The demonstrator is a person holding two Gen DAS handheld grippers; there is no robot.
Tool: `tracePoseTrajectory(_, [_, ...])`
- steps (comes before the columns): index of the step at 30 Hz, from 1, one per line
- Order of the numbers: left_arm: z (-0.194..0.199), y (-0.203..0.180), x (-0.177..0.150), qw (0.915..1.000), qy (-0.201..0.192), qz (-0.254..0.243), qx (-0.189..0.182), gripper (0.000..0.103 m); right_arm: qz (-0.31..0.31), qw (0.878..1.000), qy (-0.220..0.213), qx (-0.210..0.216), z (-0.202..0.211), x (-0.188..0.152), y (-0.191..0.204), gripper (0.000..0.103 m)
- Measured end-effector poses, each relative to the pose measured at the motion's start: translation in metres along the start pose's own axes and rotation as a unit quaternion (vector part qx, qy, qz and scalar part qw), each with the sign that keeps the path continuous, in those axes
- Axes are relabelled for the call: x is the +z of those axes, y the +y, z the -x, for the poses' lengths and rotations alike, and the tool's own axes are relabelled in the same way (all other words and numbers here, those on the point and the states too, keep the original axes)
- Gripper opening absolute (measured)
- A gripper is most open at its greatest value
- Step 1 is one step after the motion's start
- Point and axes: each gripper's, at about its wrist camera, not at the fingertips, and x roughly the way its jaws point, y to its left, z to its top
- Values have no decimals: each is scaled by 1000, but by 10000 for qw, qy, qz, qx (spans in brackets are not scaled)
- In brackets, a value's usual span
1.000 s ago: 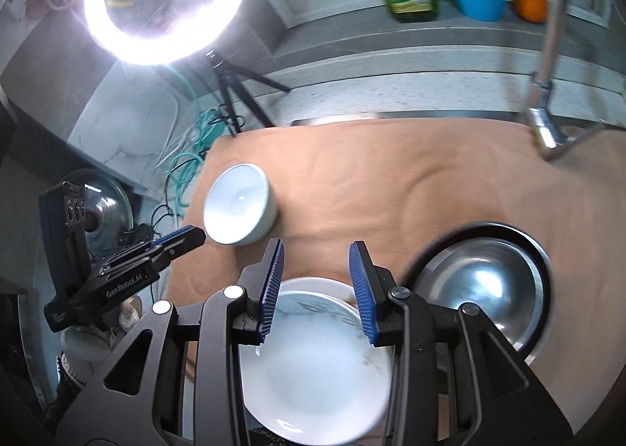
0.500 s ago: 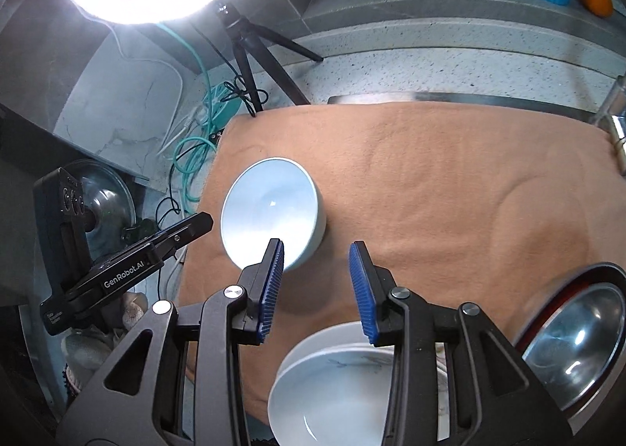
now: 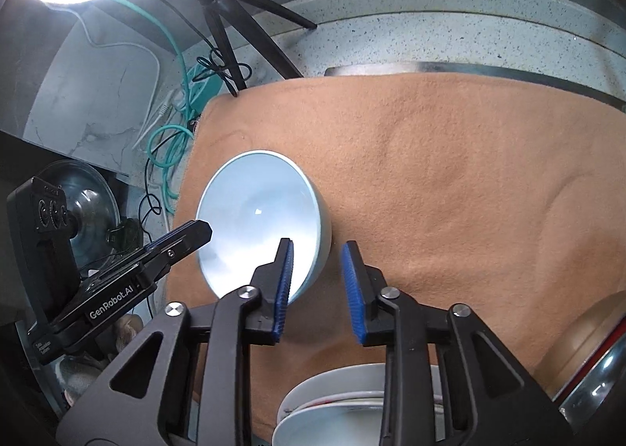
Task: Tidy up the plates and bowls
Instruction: 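Move the left gripper toward the pale blue-white bowl, then close the left gripper on the pale blue-white bowl's rim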
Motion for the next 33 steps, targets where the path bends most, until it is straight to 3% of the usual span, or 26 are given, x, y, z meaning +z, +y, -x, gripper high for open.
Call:
tracePoseTrajectory(6, [-5,-4,-1,10000,31,-44,-19,14,-21,10000,60,25,-7,2,-1,10])
tracePoseTrajectory(16, [5,-10,-5,9999,-66,-83,-27,14,13,10000,7,5,1,-1,1,9])
tracePoseTrajectory(33, [47,-76,-30,9965,-385,-612,-428,14,99,9989,-458,71,95,-34,-15,9])
